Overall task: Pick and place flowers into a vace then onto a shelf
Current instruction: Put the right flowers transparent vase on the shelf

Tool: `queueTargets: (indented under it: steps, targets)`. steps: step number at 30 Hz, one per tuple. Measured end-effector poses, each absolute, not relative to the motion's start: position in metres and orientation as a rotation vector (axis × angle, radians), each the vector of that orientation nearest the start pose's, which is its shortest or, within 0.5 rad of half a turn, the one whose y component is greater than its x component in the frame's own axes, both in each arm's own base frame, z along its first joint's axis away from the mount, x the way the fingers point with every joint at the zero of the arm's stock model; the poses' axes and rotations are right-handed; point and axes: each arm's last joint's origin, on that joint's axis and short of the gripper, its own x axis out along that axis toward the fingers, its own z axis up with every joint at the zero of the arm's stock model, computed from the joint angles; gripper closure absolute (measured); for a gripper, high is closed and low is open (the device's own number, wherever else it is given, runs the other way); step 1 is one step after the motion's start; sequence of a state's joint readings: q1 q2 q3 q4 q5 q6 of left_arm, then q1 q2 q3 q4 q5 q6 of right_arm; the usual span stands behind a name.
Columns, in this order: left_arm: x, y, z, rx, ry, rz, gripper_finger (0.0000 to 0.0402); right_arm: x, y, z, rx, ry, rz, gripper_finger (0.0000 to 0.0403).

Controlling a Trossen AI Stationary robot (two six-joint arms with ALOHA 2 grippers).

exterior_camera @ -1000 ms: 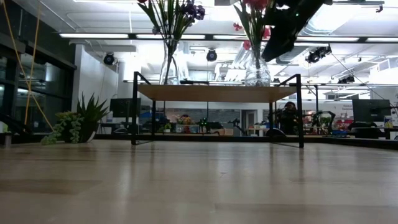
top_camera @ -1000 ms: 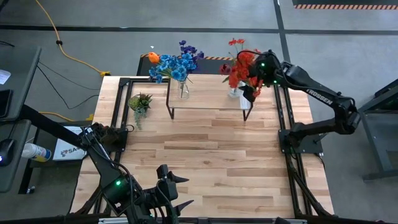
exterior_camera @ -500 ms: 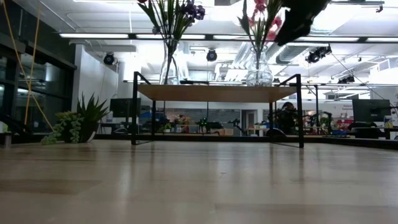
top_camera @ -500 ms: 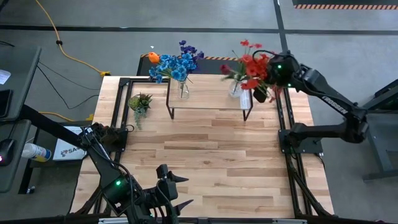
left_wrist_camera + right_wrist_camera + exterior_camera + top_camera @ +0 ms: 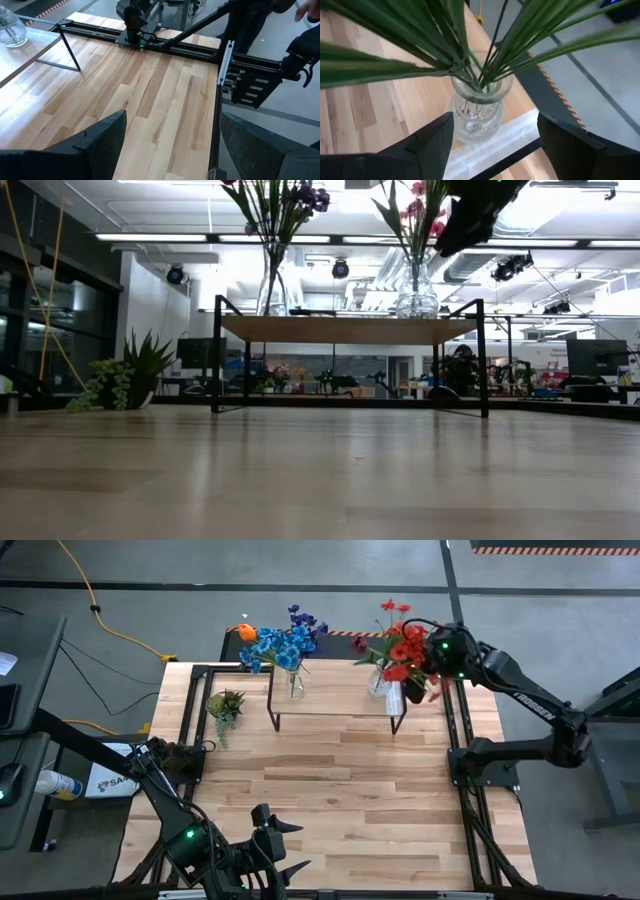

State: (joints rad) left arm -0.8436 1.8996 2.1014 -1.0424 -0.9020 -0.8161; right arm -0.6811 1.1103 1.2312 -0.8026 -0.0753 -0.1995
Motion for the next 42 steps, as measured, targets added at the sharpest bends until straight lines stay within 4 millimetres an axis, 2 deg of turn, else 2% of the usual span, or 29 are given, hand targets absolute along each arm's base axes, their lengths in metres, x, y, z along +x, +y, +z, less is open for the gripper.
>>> queueTargets:
  steps: [7, 18, 42]
  targets:
    - [0.276, -0.277, 0.397, -0.152, 0.466, 0.26, 0.0048, 0.178, -0.142, 0.356, 0.09, 0.768, -0.512, 0.0125]
    - [0.276, -0.276, 0.397, -0.141, 0.474, 0.263, 0.0048, 0.171, -0.143, 0.348, 0.03, 0.916, -0.641, 0.0125]
    - [0.276, -0.276, 0.397, -0.146, 0.47, 0.262, 0.0048, 0.161, -0.139, 0.352, -0.047, 0.98, -0.741, 0.0125]
